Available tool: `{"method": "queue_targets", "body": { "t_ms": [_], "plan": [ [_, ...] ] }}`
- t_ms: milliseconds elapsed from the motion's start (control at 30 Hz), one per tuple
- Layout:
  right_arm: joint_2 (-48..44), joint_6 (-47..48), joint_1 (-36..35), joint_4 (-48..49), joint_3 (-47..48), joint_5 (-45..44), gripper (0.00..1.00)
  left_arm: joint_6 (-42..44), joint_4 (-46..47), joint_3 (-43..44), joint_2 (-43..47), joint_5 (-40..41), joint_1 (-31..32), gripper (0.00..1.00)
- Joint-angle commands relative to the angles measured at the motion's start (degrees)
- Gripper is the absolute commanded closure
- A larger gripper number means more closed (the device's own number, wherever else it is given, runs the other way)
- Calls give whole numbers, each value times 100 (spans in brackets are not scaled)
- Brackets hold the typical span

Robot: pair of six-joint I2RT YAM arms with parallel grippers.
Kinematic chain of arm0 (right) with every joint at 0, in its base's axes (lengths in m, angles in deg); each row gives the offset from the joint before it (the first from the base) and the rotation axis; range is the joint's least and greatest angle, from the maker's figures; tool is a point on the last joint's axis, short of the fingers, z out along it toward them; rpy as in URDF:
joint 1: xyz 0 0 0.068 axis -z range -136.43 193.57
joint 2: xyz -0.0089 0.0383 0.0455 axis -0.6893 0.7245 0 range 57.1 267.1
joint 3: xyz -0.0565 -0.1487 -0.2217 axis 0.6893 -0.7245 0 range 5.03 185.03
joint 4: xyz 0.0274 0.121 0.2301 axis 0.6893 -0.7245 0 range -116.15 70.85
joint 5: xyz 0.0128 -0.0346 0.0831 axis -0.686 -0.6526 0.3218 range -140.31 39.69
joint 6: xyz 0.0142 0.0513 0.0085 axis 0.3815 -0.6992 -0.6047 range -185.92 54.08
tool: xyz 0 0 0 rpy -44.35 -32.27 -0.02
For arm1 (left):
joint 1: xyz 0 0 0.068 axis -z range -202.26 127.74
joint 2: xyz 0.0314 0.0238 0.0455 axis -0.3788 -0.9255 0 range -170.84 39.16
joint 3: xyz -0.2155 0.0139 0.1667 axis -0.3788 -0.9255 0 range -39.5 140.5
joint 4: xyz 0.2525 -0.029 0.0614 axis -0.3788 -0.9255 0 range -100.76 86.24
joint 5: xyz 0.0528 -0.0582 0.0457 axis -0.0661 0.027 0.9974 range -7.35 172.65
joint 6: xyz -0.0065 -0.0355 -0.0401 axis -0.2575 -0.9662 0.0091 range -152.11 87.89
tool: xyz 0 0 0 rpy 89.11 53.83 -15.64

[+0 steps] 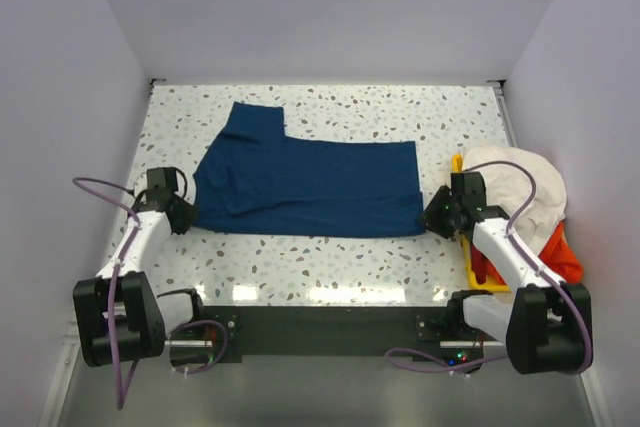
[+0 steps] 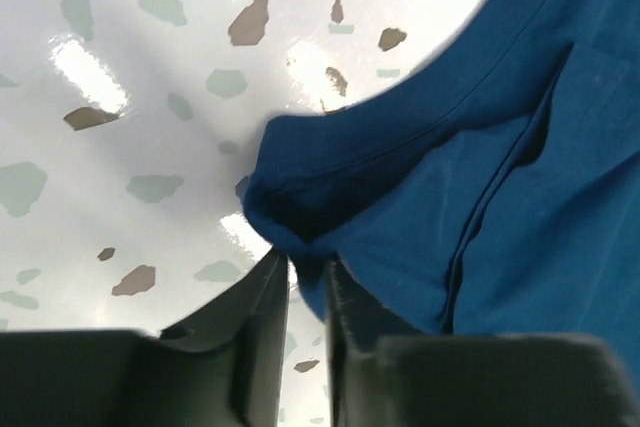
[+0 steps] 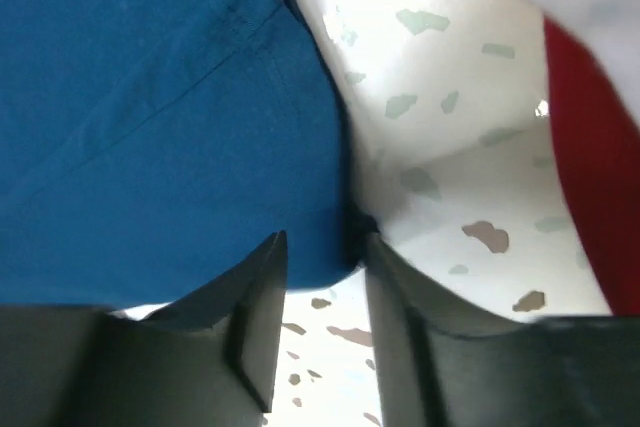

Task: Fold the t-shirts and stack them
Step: Fold the tshirt

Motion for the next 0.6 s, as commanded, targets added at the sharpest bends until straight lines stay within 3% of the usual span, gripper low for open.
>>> {"method": "queue_targets", "body": {
  "t_ms": [0, 33, 67, 133, 167, 267, 333, 400, 567],
  "plan": [
    [-508, -120, 28, -228, -52, 168, 56, -150, -32, -103, 292, 88, -79, 72],
    [-570, 29, 28, -307, 9, 159, 31, -37, 4, -60, 336, -78, -79, 65],
    [-631, 108, 28, -343, 158, 176, 26, 34, 100, -25, 389, -184, -70, 54],
    [-676, 354, -33, -369, 343, 211, 23, 270, 136, 229, 565, -308, -70, 47],
    [-667, 416, -95, -361, 561, 185, 23, 394, 240, 335, 600, -378, -70, 42],
    [-492, 575, -936, -255, 1186, -314, 26, 702, 345, 792, 618, -641, -79, 41],
    [-98, 759, -2095, 7, 1738, -1175, 28, 816, 513, 933, 513, -939, -70, 41],
    [552, 1082, -3069, 499, 2109, -1544, 32, 904, 715, 1021, 267, -1309, -79, 42],
    [2256, 2015, -4295, 1493, 3471, -1635, 49, 1054, 971, 1197, -76, -1908, -70, 43]
  ]
}}
